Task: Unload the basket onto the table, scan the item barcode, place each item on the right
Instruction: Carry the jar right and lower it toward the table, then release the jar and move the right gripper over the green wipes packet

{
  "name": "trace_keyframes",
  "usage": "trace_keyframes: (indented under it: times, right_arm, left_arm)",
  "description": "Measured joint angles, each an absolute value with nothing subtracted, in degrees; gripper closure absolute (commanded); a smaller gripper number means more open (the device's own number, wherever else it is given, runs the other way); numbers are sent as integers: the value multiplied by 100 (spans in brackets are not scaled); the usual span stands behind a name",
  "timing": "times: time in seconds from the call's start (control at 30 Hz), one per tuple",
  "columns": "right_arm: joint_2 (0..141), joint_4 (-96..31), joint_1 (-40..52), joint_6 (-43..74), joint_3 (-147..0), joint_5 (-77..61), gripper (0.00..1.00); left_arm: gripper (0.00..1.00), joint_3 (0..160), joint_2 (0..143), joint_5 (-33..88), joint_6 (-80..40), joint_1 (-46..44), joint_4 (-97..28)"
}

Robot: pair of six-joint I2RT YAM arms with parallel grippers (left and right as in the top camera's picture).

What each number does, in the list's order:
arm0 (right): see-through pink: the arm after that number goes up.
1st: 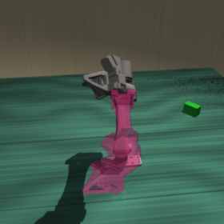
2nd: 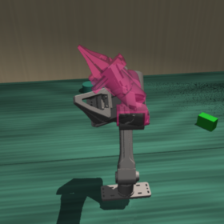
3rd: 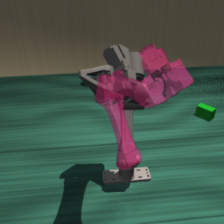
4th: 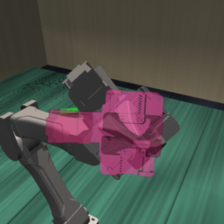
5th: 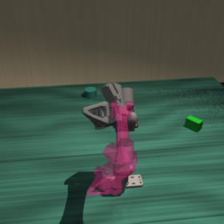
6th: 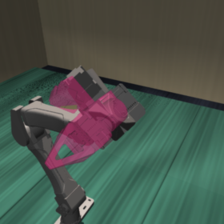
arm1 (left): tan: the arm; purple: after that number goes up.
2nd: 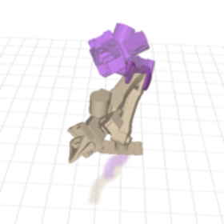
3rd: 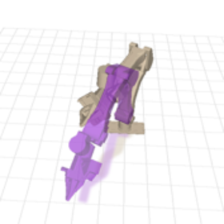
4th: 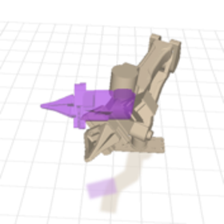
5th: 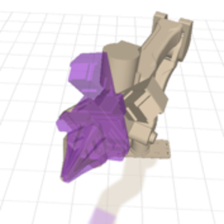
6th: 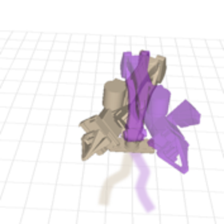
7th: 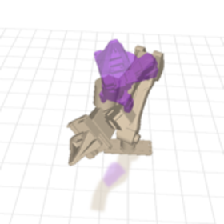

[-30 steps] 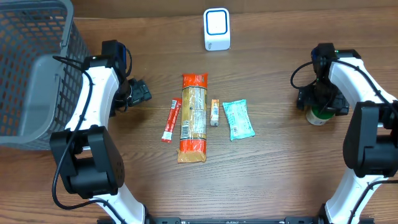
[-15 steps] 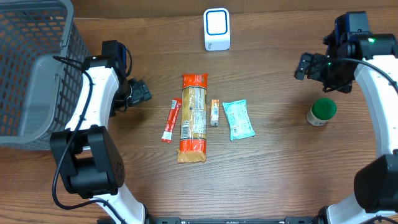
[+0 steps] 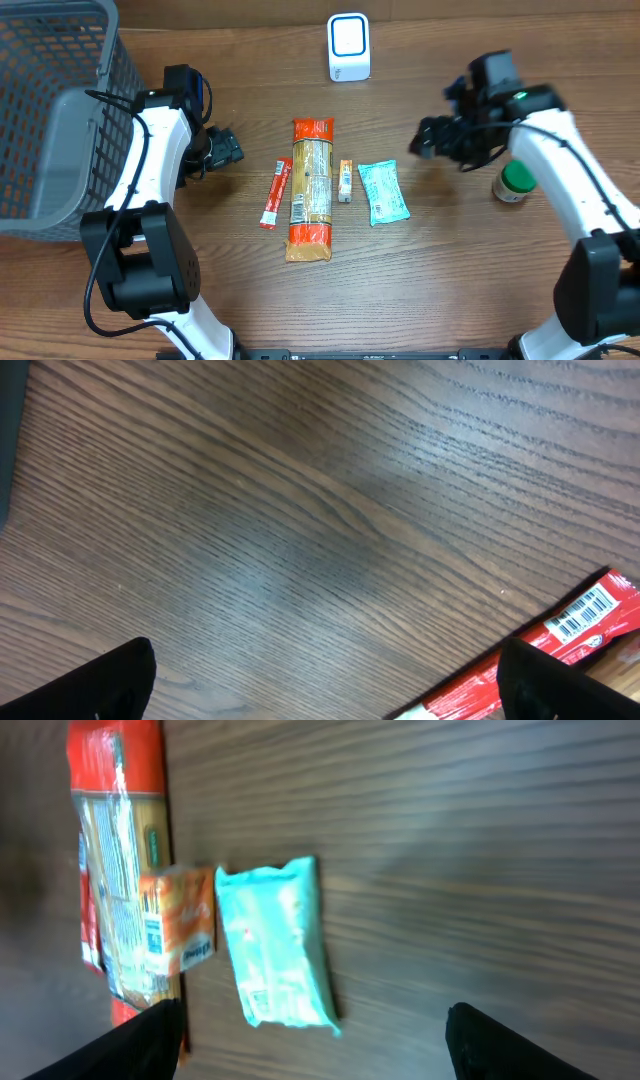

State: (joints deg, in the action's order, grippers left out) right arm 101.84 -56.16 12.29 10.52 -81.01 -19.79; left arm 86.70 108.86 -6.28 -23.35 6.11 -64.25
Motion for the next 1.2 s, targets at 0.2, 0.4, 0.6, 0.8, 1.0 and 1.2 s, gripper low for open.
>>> trace_keyframes:
  times: [0.2, 0.4, 0.6, 0.8, 1.0, 1.2]
  right_arm:
    - [10189, -4392, 1890, 1046, -7013, -1898, 25]
    - [10193, -3428, 2307, 1026, -6235, -1356, 54]
    - [10197, -3354, 2324, 1037, -5918, -1109, 67]
    - [10197, -3409, 2324, 1234, -5863, -1046, 78]
    - [10197, -3844, 2322, 1323, -5863, -980, 94]
    - [10193, -4661, 2324, 1500, -5872, -810, 96]
  left_arm:
    - [0, 8670, 10886, -628, -2335, 611, -6425]
    - [0, 8670, 10886, -628, -2335, 611, -6425]
    - [0, 8670, 10886, -628, -2335, 611, -6427]
    - [0, 8670, 10886, -628, -2335, 611, -6427]
    - [0, 8670, 10886, -628, -2335, 611, -6425]
    - [0, 8670, 10886, -628, -2335, 611, -6427]
